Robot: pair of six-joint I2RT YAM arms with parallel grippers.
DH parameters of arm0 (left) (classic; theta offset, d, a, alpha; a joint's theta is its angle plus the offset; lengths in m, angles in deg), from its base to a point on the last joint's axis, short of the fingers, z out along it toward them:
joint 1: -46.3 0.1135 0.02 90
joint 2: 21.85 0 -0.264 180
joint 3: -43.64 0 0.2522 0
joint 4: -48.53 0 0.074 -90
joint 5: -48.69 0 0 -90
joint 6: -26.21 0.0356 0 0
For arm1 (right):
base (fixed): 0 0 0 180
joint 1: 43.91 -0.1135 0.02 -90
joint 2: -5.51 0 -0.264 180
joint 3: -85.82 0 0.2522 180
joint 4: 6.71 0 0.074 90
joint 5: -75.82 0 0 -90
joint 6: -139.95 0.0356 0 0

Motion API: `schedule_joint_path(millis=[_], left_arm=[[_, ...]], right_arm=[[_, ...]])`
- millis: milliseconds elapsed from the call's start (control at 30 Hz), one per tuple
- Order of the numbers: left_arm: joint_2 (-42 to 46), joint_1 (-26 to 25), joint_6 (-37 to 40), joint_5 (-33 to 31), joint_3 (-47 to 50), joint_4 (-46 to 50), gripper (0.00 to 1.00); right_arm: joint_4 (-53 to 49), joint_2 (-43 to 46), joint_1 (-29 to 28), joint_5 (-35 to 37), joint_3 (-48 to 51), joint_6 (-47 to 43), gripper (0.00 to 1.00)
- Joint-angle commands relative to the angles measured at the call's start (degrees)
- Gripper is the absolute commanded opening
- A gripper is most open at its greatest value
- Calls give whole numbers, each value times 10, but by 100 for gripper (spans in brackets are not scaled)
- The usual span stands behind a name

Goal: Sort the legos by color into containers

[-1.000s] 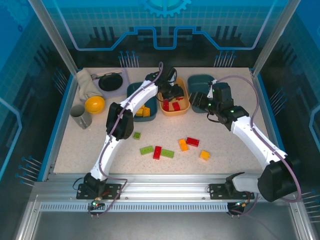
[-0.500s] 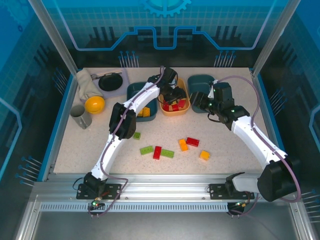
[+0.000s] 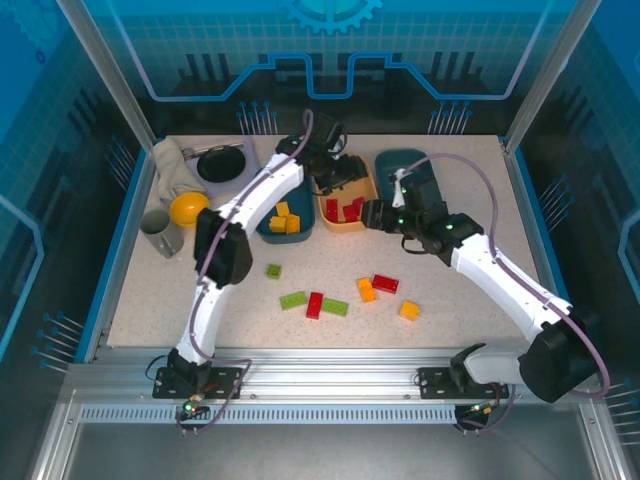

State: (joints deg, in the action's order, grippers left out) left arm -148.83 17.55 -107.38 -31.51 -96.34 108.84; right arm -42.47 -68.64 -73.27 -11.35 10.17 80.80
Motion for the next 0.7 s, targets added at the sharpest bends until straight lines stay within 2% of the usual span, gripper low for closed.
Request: schedule_joint_path(millis=[0,167,367,533,667], left_arm=[[119,9,-28,-66,108,16,69],[293,30,-55,-98,347,-8,72],[483,31,-85,-123,579,3,73],[620,31,-110,-146,699,43,75],[700,32,-125,-156,741,74,76]], right_arm=[[-29,-23,-63,34,-23,-80,62],[-43,-75,-156,56,-39,-92,63],[-56,-151,-249,51,-67,-145,64],[-102,-213,-303,48,-110,-210,71],[-150,-251,-316,62,-143,-226,77]])
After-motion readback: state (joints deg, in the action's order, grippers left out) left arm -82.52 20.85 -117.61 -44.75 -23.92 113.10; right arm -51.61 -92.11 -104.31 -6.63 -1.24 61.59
